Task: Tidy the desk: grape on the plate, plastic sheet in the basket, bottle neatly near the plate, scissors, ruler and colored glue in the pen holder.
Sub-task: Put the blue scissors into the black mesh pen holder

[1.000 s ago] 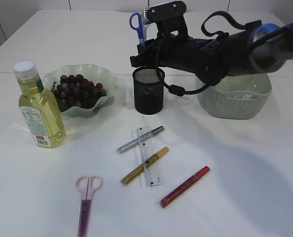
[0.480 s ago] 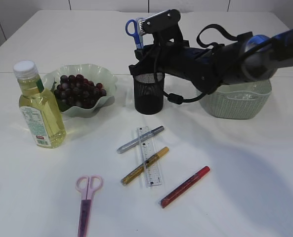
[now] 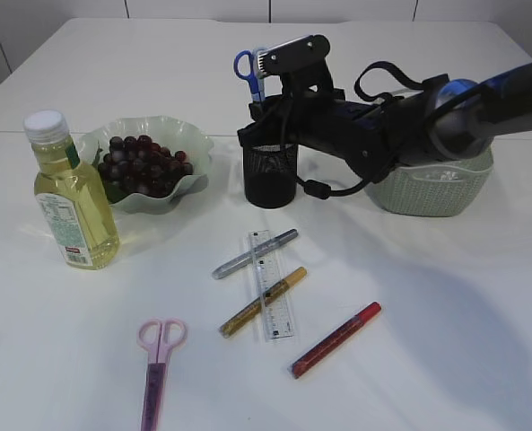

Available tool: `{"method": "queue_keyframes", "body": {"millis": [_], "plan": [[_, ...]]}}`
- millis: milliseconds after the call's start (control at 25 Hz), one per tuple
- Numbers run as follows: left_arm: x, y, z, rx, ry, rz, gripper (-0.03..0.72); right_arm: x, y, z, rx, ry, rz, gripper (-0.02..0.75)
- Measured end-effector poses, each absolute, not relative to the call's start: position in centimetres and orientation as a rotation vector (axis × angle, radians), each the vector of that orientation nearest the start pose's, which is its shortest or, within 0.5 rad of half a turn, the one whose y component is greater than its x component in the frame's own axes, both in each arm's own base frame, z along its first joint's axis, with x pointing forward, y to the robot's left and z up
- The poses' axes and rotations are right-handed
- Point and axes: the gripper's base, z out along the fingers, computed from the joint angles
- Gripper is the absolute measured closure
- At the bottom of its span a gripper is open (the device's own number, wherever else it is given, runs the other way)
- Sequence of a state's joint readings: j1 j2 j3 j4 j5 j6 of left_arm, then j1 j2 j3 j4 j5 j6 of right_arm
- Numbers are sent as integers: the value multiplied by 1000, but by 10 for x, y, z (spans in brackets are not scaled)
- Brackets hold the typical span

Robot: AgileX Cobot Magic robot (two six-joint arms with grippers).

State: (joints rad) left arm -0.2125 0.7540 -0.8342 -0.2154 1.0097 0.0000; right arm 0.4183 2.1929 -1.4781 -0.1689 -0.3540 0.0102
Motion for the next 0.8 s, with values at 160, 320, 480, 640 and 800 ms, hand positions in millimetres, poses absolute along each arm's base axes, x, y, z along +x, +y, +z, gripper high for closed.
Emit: {"method": "queue_keyframes", "body": {"millis": [160,320,480,640,800], "plan": [[118,-42,342,202,2409,-370,253,454,208,175,-557,1770,242,567],[118,-42,342,202,2409,-370,253,454,208,175,-556,1770,242,567],[118,-42,342,202,2409,-370,253,454,207,176,-552,1771,243,567],[118,-42,342,202,2409,-370,253,455,207,176,-521,1779,253,567],[118,-42,342,202,2409,-370,253,455,206,176,-512,1782,256,566]]}}
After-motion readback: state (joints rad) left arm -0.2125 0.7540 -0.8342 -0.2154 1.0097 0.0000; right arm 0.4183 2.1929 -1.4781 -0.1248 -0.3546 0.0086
